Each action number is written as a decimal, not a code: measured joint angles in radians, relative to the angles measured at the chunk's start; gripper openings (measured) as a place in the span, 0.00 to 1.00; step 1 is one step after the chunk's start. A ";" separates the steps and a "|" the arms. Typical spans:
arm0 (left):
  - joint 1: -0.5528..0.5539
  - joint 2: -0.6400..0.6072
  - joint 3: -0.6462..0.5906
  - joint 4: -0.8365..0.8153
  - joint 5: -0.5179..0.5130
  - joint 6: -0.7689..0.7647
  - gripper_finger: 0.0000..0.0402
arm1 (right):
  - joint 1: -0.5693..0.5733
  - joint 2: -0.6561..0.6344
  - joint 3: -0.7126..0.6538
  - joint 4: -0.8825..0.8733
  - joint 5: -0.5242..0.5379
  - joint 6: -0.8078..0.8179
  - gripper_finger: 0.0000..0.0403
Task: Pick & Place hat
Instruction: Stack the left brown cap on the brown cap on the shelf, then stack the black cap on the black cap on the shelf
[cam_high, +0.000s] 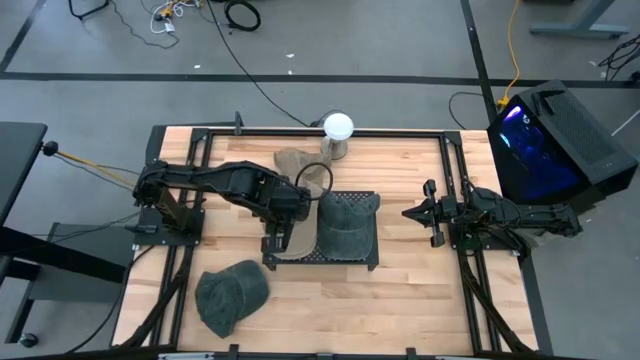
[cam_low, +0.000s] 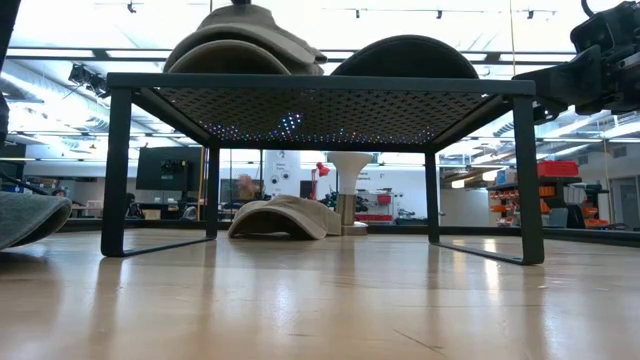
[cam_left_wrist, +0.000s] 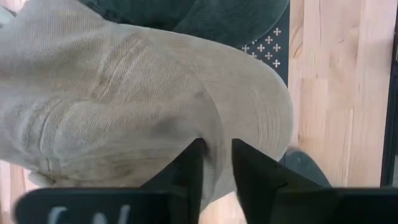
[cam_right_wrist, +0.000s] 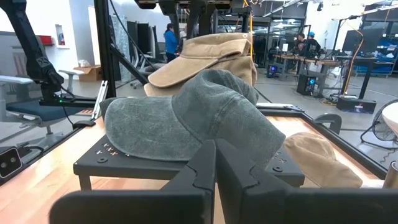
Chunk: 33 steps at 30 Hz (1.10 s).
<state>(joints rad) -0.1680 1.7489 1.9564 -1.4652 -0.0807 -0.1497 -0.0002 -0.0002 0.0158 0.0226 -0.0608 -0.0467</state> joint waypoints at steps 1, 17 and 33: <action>0.000 0.000 0.000 0.002 0.000 -0.001 0.25 | 0.000 0.000 0.000 0.000 0.000 0.000 0.04; 0.000 -0.005 0.000 -0.004 0.000 0.018 0.57 | 0.000 0.000 0.000 0.000 0.000 0.000 0.04; -0.003 -0.050 0.004 -0.054 -0.030 0.025 0.55 | 0.000 0.000 0.000 0.000 0.000 0.000 0.04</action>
<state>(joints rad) -0.1715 1.6991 1.9602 -1.5194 -0.1111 -0.1249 -0.0002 -0.0002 0.0158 0.0226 -0.0605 -0.0467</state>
